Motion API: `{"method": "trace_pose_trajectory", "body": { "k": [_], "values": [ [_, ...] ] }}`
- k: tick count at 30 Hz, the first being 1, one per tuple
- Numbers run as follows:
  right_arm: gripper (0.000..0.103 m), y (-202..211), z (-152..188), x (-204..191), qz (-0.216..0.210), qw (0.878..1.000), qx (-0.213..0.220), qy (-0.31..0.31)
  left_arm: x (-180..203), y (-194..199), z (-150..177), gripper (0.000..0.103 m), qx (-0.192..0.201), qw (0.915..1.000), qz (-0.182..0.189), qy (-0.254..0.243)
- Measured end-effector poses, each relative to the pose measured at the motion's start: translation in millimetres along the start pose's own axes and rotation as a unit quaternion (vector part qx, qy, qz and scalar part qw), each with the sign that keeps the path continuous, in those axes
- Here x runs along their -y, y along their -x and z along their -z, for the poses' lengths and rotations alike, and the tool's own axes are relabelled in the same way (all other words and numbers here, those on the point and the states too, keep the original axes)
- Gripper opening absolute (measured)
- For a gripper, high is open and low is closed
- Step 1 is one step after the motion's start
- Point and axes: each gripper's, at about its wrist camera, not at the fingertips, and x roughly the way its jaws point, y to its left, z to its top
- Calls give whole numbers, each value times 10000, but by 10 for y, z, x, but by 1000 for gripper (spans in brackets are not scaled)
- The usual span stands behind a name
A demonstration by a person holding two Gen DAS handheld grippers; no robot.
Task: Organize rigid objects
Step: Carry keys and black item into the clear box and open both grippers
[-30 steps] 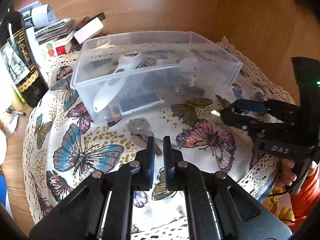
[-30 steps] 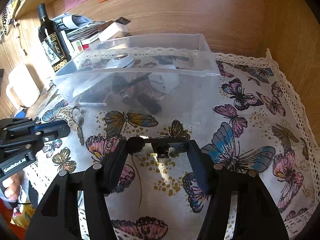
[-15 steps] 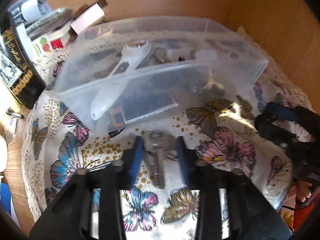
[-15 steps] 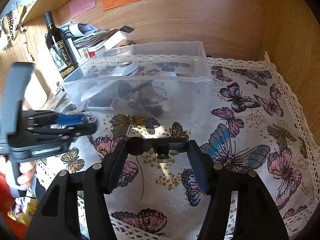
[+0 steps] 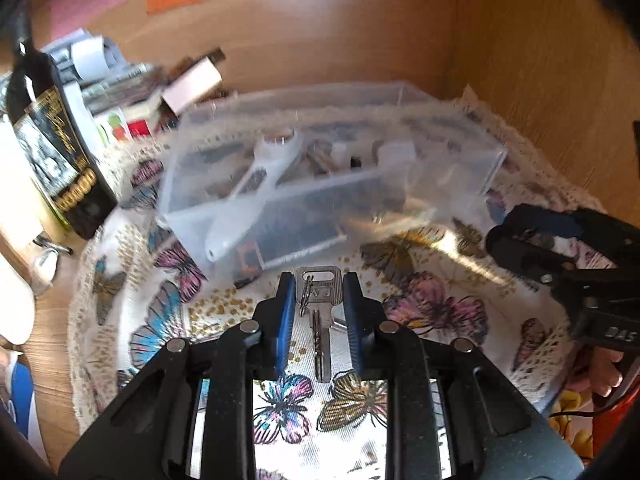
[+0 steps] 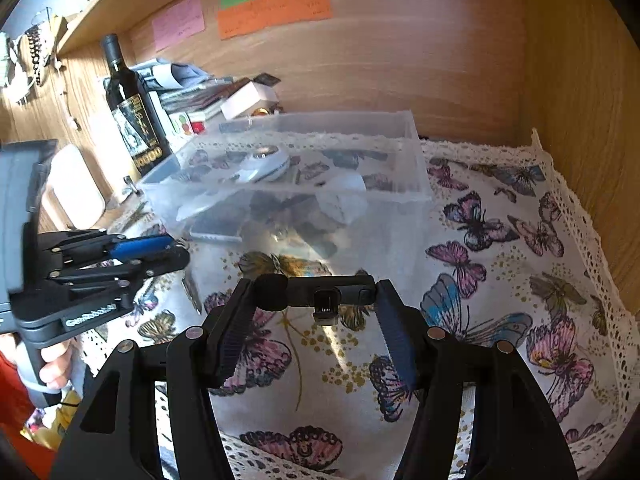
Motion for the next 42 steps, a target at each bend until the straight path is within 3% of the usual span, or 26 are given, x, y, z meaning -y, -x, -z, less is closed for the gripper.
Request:
{"method": "trace_pose_trajectory", "body": {
  "k": [11, 22, 29, 42],
  "values": [
    [58, 214, -253, -39, 39, 9985, 550, -35, -107, 556, -336, 23, 873, 9960, 70, 187],
    [58, 234, -691, 22, 106, 9947, 1020, -50, -306, 646, -735, 23, 1307, 9906, 9, 399],
    [58, 18, -845, 41, 96, 9957, 925, -23, -396, 354, -829, 23, 1065, 9927, 90, 556],
    [58, -616, -809, 54, 130, 9997, 191, 12, -382, -348, -692, 23, 215, 9985, 118, 485]
  ]
}}
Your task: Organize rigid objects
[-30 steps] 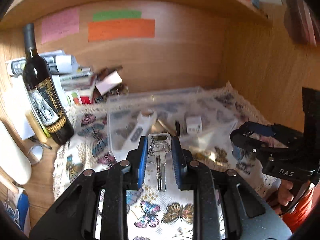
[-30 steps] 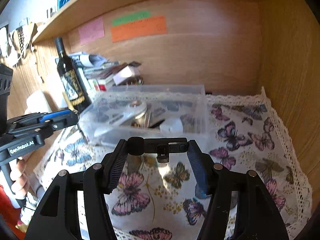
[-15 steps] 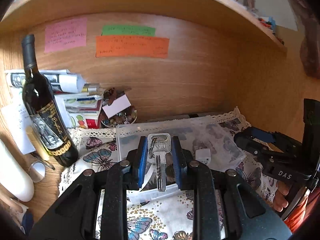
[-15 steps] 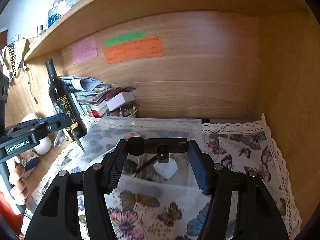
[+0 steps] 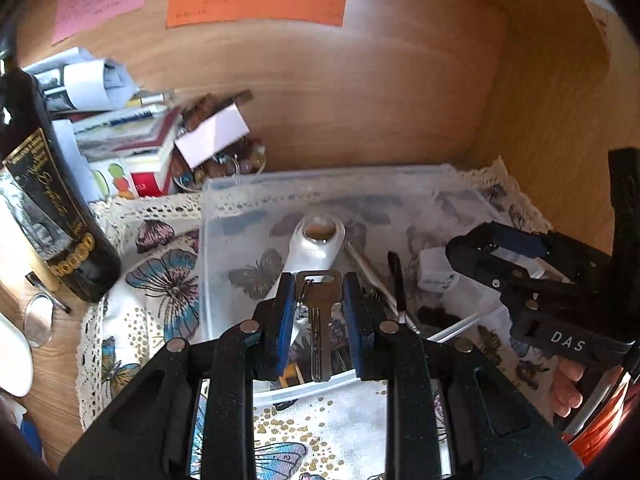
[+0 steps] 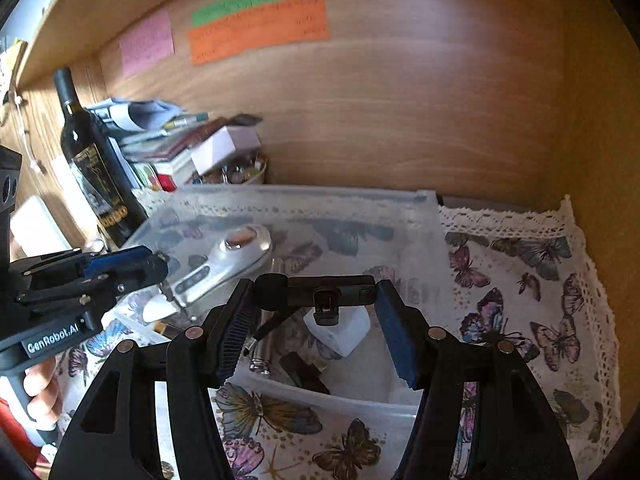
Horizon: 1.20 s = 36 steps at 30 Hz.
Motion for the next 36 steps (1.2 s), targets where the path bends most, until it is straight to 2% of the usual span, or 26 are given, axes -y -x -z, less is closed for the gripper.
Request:
{"method": "trace_pose_trajectory", "body": {
  "k": [7, 9, 11, 14, 18, 21, 26, 36],
  "values": [
    [59, -118, 29, -50, 81, 9998, -150, 132, 25, -108, 30, 23, -117, 9998, -130, -109],
    [61, -136, 21, -77, 65, 9997, -163, 189, 33, -91, 23, 23, -106, 9998, -154, -116],
    [69, -108, 21, -98, 106, 9996, -123, 244, 35, -63, 14, 29, -91, 9998, -150, -116],
    [71, -3, 9, -122, 146, 9994, 37, 327, 30, 31, 5, 36, 5, 9998, -180, -98],
    [74, 197, -15, -148, 115, 9990, 277, 327, 13, 248, -11, 46, 264, 9994, -211, -41],
    [82, 433, -31, -165, 73, 9979, 577, 280, 31, 445, -18, 56, 528, 9981, -303, -64],
    [86, 796, -18, -233, 116, 9943, 1011, 315, 100, 850, 22, 69, 1056, 9934, -425, -107],
    [97, 1447, 132, -334, 69, 9848, 1716, 268, 302, 1499, 183, 86, 1788, 9829, -388, -193]
  ]
}}
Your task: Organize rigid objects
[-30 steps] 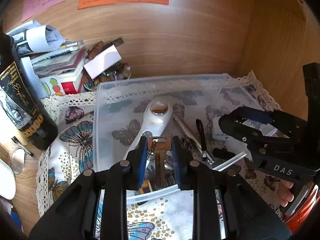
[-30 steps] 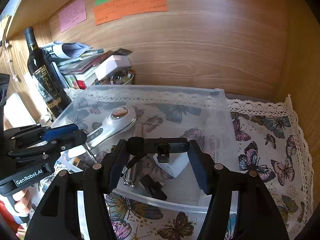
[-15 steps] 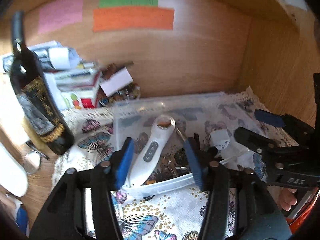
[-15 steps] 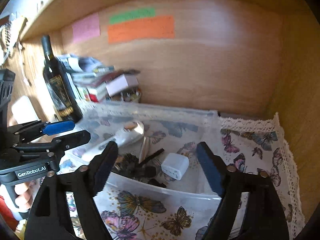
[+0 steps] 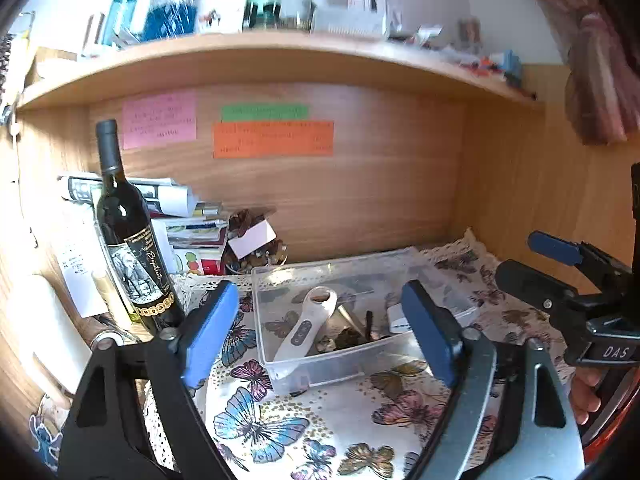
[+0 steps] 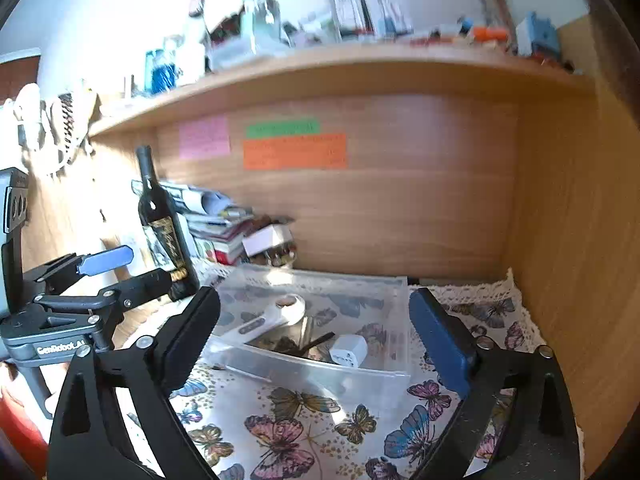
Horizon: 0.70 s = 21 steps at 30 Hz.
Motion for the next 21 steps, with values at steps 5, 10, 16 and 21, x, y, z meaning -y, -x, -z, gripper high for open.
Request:
{"method": "trace_pose_trajectory", "body": {
  "k": [5, 10, 16, 21],
  "values": [
    [101, 253, 24, -89, 26, 9995, 300, 75, 95, 291, 15, 92, 297, 9995, -70, -57],
    [102, 390, 67, -139, -5, 9990, 427, 89, 178, 484, 44, 96, 514, 9986, -96, -103],
    [102, 444, 83, -180, -6, 9987, 488, 127, 216, 563, 48, 96, 600, 9981, -117, -100],
    [103, 485, 82, -188, -32, 9984, 548, 137, 213, 581, 42, 97, 641, 9978, -155, -56]
  ]
}}
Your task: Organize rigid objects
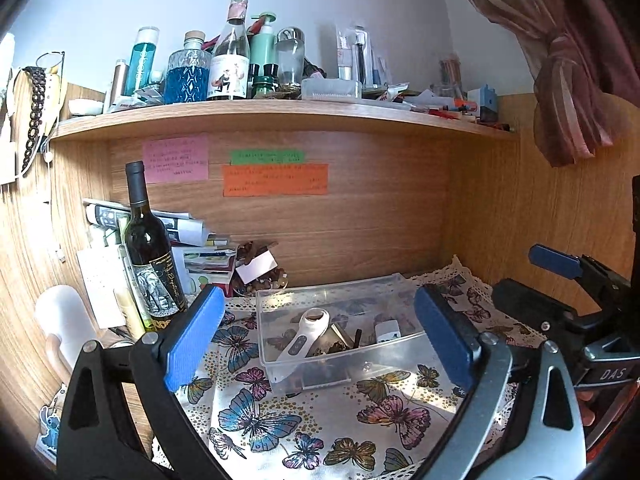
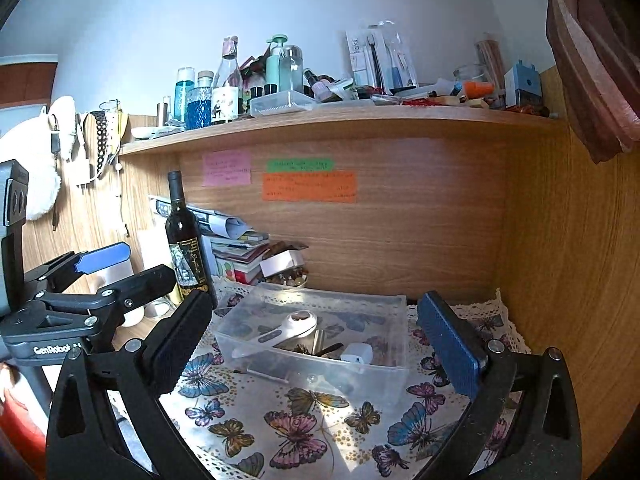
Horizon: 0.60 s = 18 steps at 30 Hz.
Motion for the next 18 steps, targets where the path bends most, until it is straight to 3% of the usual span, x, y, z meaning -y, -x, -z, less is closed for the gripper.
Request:
{"method": "trace_pose_trajectory", "body": {
  "k": [18],
  "values": [
    [103, 1, 13, -41, -22, 10000, -16, -11, -13, -9, 1, 98, 18, 10000, -24, 52]
  ]
}}
